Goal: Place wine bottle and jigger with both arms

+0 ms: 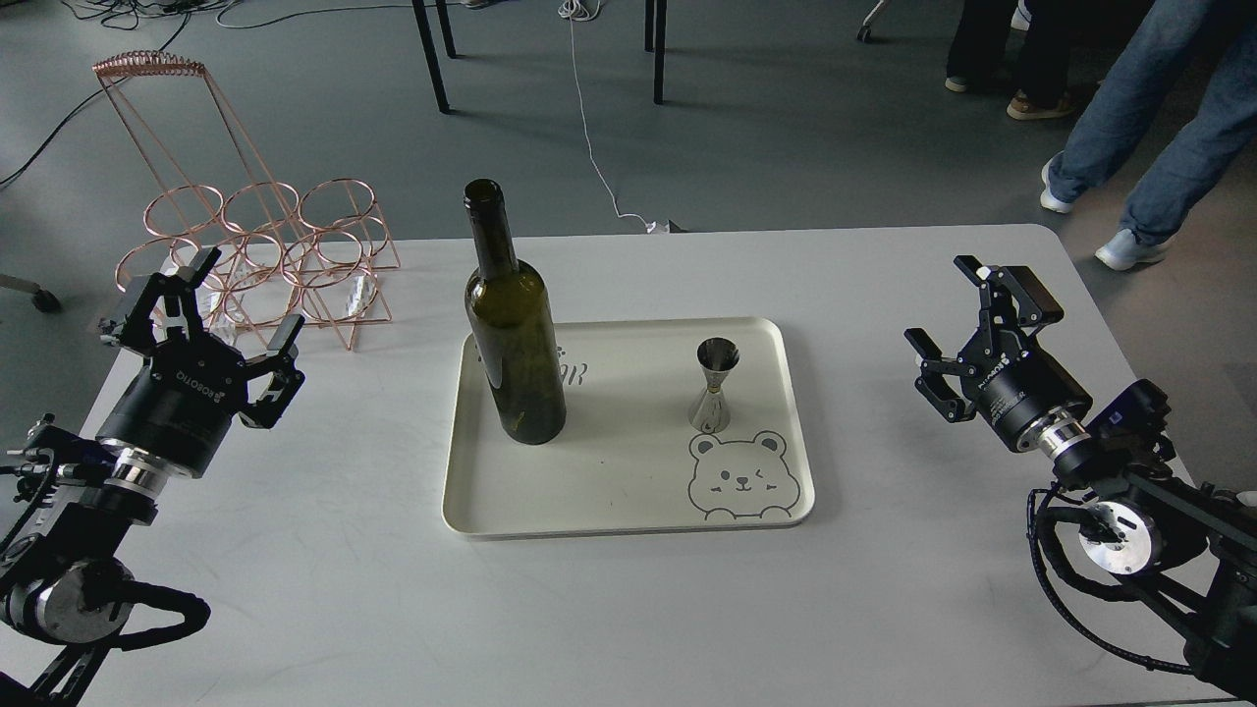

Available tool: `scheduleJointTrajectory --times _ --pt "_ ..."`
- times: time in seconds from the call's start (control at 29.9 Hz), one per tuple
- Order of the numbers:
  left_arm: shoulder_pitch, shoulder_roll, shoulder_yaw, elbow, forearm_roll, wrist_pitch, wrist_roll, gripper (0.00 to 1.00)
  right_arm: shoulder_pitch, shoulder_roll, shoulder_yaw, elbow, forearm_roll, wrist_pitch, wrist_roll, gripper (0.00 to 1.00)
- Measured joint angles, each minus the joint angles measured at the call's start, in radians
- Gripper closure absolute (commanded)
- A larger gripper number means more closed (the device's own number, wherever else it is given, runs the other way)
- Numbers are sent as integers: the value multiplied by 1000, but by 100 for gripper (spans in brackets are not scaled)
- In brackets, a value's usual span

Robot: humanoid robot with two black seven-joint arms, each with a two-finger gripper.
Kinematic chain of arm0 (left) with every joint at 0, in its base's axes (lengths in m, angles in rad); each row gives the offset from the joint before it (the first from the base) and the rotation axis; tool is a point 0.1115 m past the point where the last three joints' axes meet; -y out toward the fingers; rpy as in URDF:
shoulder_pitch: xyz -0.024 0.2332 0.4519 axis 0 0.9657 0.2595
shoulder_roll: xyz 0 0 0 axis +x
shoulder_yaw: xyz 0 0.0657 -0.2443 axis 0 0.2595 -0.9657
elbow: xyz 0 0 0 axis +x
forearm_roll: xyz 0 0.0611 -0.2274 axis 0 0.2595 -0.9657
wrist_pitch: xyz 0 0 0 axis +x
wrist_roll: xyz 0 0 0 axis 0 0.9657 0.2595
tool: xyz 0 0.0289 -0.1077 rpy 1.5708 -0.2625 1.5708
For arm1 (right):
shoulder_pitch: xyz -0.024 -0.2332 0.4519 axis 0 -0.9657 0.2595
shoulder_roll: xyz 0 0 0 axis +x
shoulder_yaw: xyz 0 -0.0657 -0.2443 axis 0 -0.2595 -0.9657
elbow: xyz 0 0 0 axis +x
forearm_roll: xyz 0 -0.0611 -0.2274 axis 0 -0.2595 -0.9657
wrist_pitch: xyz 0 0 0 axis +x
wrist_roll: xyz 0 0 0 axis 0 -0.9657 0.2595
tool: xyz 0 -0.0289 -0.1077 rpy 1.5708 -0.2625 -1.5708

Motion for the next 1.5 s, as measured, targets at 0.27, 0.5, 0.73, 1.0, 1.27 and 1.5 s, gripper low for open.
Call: scheduleJointTrajectory --times 0.27,0.5,0.73,1.0,1.27,1.5 --pt "-17 -22 -1 42 -7 0 3 2 0 -5 9 -1 -10 14 0 1" --pt "-61 -21 -1 68 -11 1 3 2 -3 -114 3 35 -461 3 0 2" --pt "-92 -25 0 79 -11 6 8 2 -38 -173 -46 151 -973 -225 0 3" --pt "-93 -26 1 68 -8 0 12 2 18 -42 -237 33 -1378 -652 0 4" --pt "-93 -22 41 60 -7 -6 11 2 96 148 -283 -168 -1575 -672 0 6" --pt "-93 -22 45 57 -7 -6 10 2 155 259 -305 -258 -1597 -672 0 14"
